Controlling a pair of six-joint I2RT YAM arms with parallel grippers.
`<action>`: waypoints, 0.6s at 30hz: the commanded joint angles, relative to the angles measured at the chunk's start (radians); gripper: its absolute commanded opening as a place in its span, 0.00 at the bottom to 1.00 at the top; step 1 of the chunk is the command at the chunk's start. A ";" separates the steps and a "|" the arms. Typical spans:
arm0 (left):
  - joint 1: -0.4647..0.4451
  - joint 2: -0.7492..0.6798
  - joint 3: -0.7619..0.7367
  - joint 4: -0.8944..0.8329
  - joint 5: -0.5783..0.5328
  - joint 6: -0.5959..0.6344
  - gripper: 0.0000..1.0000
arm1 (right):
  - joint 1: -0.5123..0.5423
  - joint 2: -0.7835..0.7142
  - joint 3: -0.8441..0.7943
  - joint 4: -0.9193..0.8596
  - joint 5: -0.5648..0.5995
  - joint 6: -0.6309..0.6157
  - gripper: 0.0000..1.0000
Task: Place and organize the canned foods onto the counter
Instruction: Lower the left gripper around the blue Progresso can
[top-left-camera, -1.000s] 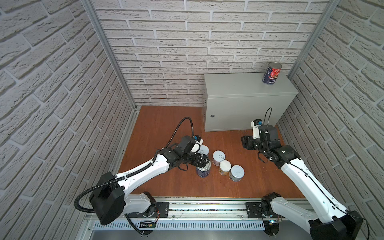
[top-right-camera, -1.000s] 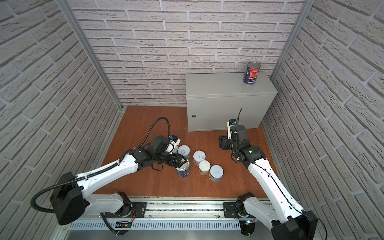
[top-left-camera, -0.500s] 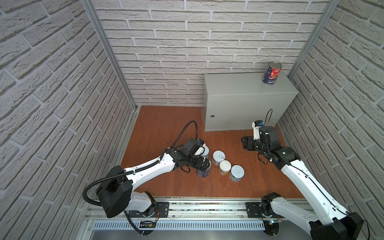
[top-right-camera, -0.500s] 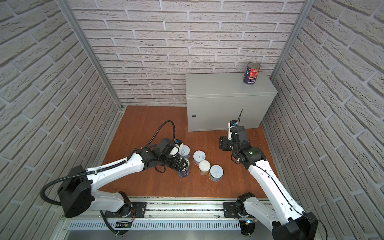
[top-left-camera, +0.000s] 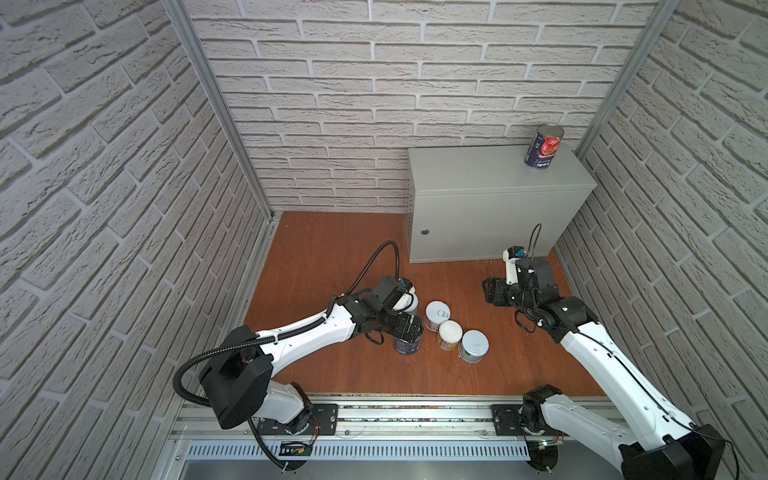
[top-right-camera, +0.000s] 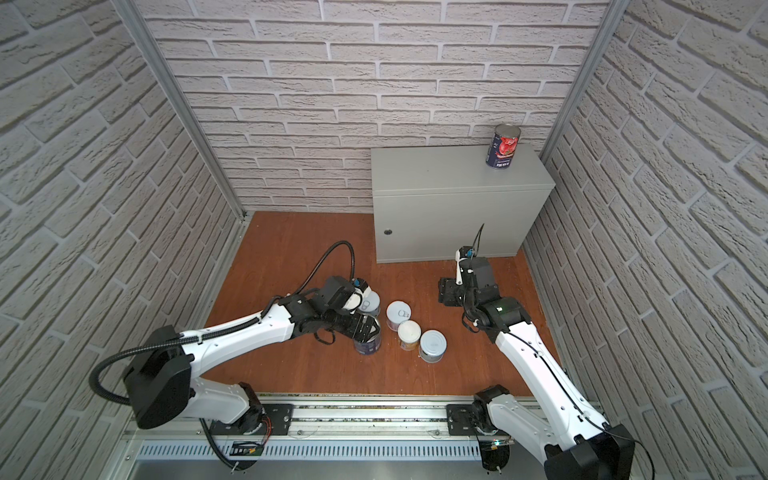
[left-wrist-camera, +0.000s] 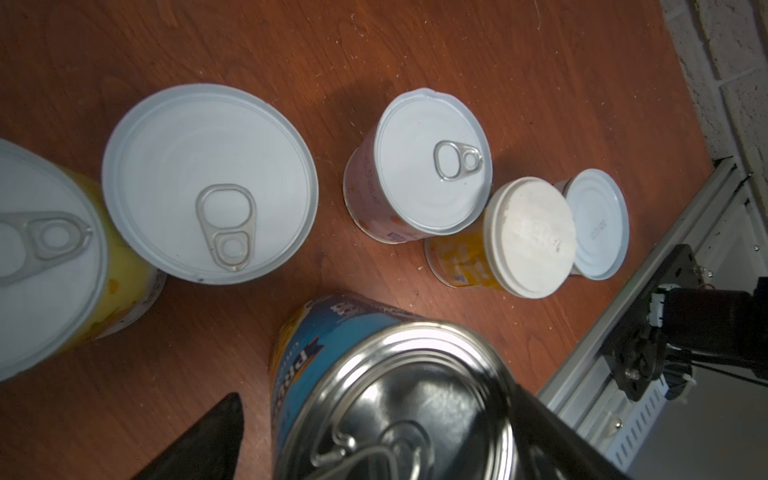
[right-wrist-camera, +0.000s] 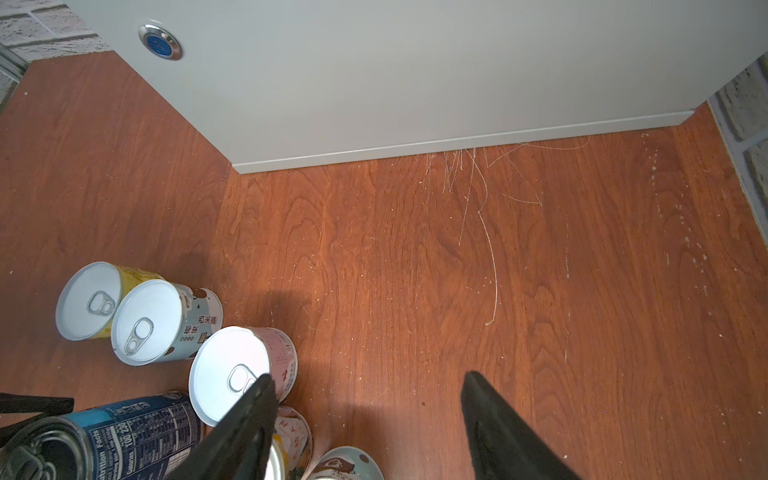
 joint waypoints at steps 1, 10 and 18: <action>-0.016 0.019 0.025 0.024 -0.009 0.012 0.99 | 0.004 0.003 -0.011 0.036 -0.008 0.020 0.72; -0.015 0.032 0.075 -0.029 -0.013 -0.008 0.98 | 0.005 0.027 -0.007 0.045 -0.027 0.033 0.71; 0.008 -0.007 0.103 -0.053 0.042 -0.066 0.98 | 0.005 0.038 -0.027 0.075 -0.053 0.058 0.70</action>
